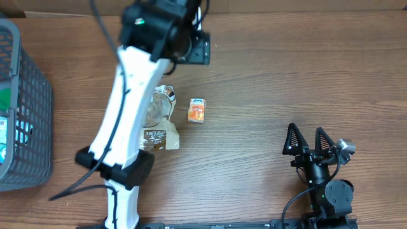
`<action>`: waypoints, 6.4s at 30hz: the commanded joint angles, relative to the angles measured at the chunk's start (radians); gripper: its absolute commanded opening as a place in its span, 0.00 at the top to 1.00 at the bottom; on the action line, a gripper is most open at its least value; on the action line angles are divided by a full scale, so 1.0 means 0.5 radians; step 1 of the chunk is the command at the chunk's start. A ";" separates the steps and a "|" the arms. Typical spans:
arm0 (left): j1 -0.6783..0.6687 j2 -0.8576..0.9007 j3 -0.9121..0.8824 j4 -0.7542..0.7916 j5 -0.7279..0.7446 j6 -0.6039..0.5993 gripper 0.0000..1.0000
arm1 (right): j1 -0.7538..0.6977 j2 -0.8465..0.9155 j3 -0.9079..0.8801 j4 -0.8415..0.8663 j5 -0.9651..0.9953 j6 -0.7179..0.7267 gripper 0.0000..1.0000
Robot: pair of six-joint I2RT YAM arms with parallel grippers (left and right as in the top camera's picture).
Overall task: Scan the item barcode
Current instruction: 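Carry the Kleenex pack out and place it right of the snack bag, then move the left gripper into the basket and grasp the green wipes pack, then carry the green wipes pack out and set it beside the Kleenex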
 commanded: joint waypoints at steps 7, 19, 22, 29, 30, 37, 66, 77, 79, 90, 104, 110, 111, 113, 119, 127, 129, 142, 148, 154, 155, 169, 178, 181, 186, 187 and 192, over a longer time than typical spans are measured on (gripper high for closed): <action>0.674 -0.604 0.149 -0.012 0.050 0.099 0.21 | -0.004 -0.007 -0.021 0.009 0.004 -0.007 0.00; 1.582 -0.732 0.055 -0.012 0.067 0.096 0.15 | -0.004 -0.007 -0.021 0.009 0.004 -0.007 0.00; 1.740 -0.730 -0.065 -0.012 0.102 0.082 0.13 | -0.004 -0.007 -0.021 0.009 0.004 -0.007 0.00; 1.978 -0.706 -0.279 -0.012 0.138 0.083 0.11 | -0.004 -0.007 -0.021 0.009 0.004 -0.007 0.00; 2.006 -0.701 -0.308 -0.012 0.137 0.083 0.11 | -0.004 -0.007 -0.021 0.009 0.004 -0.007 0.00; 2.200 -0.619 -0.470 -0.011 0.094 0.019 0.09 | -0.004 -0.007 -0.021 0.009 0.004 -0.007 0.00; 2.821 -0.216 -1.180 0.443 0.012 0.180 0.16 | -0.004 -0.007 -0.021 0.009 0.004 -0.007 0.00; 2.824 -0.216 -2.065 1.234 -0.002 0.404 0.20 | -0.004 -0.007 -0.021 0.009 0.004 -0.007 0.00; 2.821 -0.216 -2.169 1.353 -0.002 0.404 0.20 | -0.004 -0.007 -0.021 0.009 0.003 -0.007 0.00; 2.835 -0.215 -2.507 1.809 -0.117 0.209 0.30 | -0.004 -0.007 -0.021 0.009 0.004 -0.007 0.00; 2.837 -0.088 -2.557 1.914 -0.201 0.210 0.65 | -0.004 -0.007 -0.021 0.009 0.004 -0.007 0.00; 2.837 -0.071 -2.538 1.837 -0.208 0.210 0.96 | -0.004 -0.007 -0.021 0.009 0.004 -0.007 0.00; 2.837 -0.074 -2.512 1.795 -0.220 0.210 0.96 | -0.004 -0.007 -0.021 0.009 0.004 -0.007 0.00; 2.837 -0.077 -2.431 1.684 -0.222 0.209 0.96 | -0.004 -0.007 -0.021 0.009 0.004 -0.007 0.00; 2.781 -0.192 -1.883 1.069 0.092 0.052 0.96 | -0.004 -0.007 -0.021 0.009 0.004 -0.007 0.00; 2.466 -0.909 -1.495 0.921 0.361 -0.024 0.96 | -0.004 -0.007 -0.021 0.009 0.003 -0.007 0.00; 2.358 -1.060 -1.495 0.912 0.360 -0.023 0.96 | -0.004 -0.007 -0.021 0.009 0.003 -0.007 0.00; 1.352 -1.453 -1.504 0.529 0.352 0.017 0.96 | -0.004 -0.007 -0.021 0.009 0.004 -0.007 0.00; 0.887 -1.369 -1.567 0.455 0.328 0.016 0.96 | -0.004 -0.007 -0.021 0.009 0.004 -0.007 0.00; 0.543 -1.108 -1.574 0.430 0.233 0.015 0.96 | -0.004 -0.007 -0.021 0.009 0.004 -0.007 0.00; 0.501 -1.064 -1.574 0.430 0.233 0.015 0.96 | -0.004 -0.007 -0.021 0.009 0.004 -0.007 0.00; 0.035 -0.101 -1.574 0.509 0.182 -0.016 0.96 | -0.004 -0.007 -0.021 0.009 0.004 -0.007 0.00; -0.019 0.154 -1.574 0.554 0.188 -0.037 0.96 | -0.004 -0.007 -0.021 0.009 0.004 -0.007 0.00; -0.019 0.154 -1.574 0.555 0.188 -0.037 0.96 | -0.004 -0.007 -0.021 0.009 0.004 -0.007 0.00; -0.019 0.156 -1.574 0.552 0.188 -0.028 0.83 | -0.004 -0.007 -0.021 0.009 0.003 -0.007 0.00; -0.019 0.156 -1.574 0.552 0.188 -0.028 0.78 | -0.004 -0.007 -0.021 0.009 0.004 -0.007 0.00; -0.011 0.154 -1.535 0.523 0.140 -0.014 0.35 | -0.004 -0.007 -0.021 0.009 0.004 -0.007 0.00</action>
